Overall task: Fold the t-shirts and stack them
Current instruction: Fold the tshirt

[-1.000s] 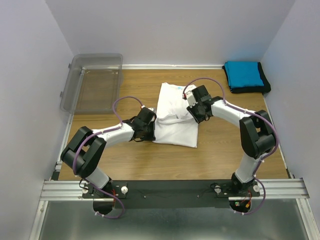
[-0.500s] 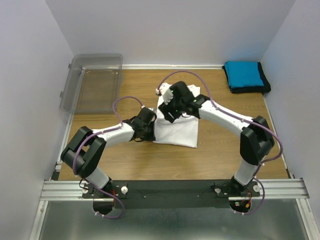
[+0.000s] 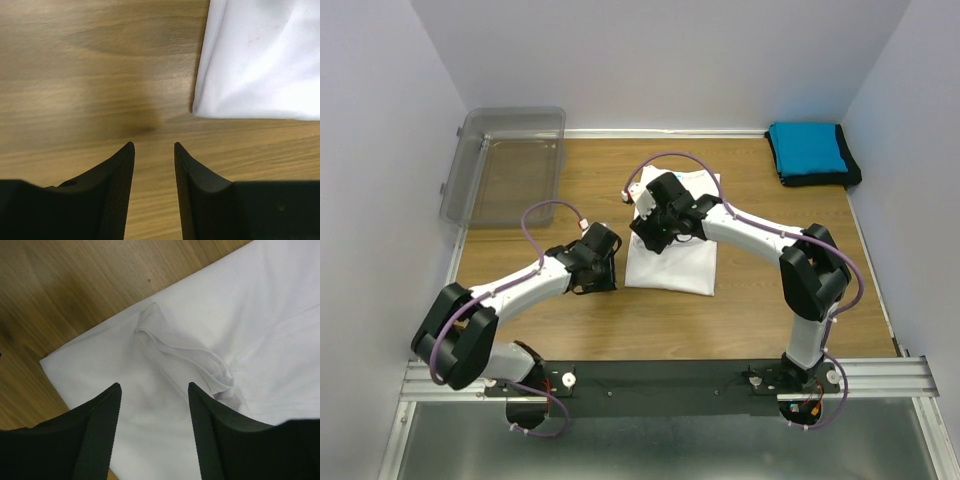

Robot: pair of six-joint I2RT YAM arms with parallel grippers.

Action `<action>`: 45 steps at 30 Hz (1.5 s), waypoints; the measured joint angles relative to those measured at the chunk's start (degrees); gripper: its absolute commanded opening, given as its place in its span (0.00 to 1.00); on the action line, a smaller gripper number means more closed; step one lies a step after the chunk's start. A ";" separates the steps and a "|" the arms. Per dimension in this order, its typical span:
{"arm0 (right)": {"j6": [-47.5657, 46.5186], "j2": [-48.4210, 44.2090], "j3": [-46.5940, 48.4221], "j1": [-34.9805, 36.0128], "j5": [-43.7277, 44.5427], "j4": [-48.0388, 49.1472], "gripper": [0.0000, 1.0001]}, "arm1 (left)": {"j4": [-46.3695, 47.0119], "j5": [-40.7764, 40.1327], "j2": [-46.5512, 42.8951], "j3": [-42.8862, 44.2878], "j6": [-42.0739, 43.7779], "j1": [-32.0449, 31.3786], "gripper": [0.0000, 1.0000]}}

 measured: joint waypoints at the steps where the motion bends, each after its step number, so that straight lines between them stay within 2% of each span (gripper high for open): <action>1: 0.00 0.00 0.00 0.00 -0.37 0.02 0.46 | -0.63 -0.52 -1.29 -0.31 -0.57 0.00 0.43; 2: 0.02 0.00 0.00 0.00 -0.81 0.02 0.40 | -1.33 -0.98 -2.56 -0.50 -1.11 0.07 0.43; 3: 0.15 0.00 0.00 0.00 -1.51 0.04 0.29 | -2.19 -1.88 -4.35 -0.83 -2.21 0.09 0.42; 4: 0.63 0.00 0.00 -0.02 -1.95 0.11 0.24 | -2.71 -2.34 -5.51 -1.05 -2.71 0.15 0.42; 7: 1.14 0.02 0.00 0.00 -4.70 0.31 0.13 | -4.52 -4.81 -10.16 -1.33 -4.83 0.39 0.42; 9: 1.20 0.17 0.00 0.00 -5.77 0.46 0.11 | -5.07 -6.19 -12.11 -1.33 -5.92 0.46 0.42; 10: 1.44 0.39 0.00 0.00 -6.49 0.61 0.08 | -5.38 -6.84 -12.61 -1.31 -6.45 0.50 0.42; 17: 1.46 3.72 0.00 0.00 -9.16 0.83 0.06 | -6.60 -8.63 -13.27 -1.29 -8.26 0.50 0.42; 24: 0.90 7.10 0.00 0.00 -8.00 0.81 0.06 | -6.71 -8.87 -13.27 -1.29 -8.37 0.50 0.42; 30: -0.52 8.48 1.29 0.00 -0.94 0.81 0.06 | -6.69 -8.87 -13.14 -1.29 -8.31 0.50 0.42; 41: -2.89 11.67 7.56 -0.55 18.45 6.12 0.06 | -6.40 -8.83 -12.92 -1.29 -7.48 0.50 0.42; 45: -2.05 12.07 8.46 -1.68 20.44 6.95 0.05 | -4.37 -8.26 -12.55 -1.29 -5.75 0.50 0.42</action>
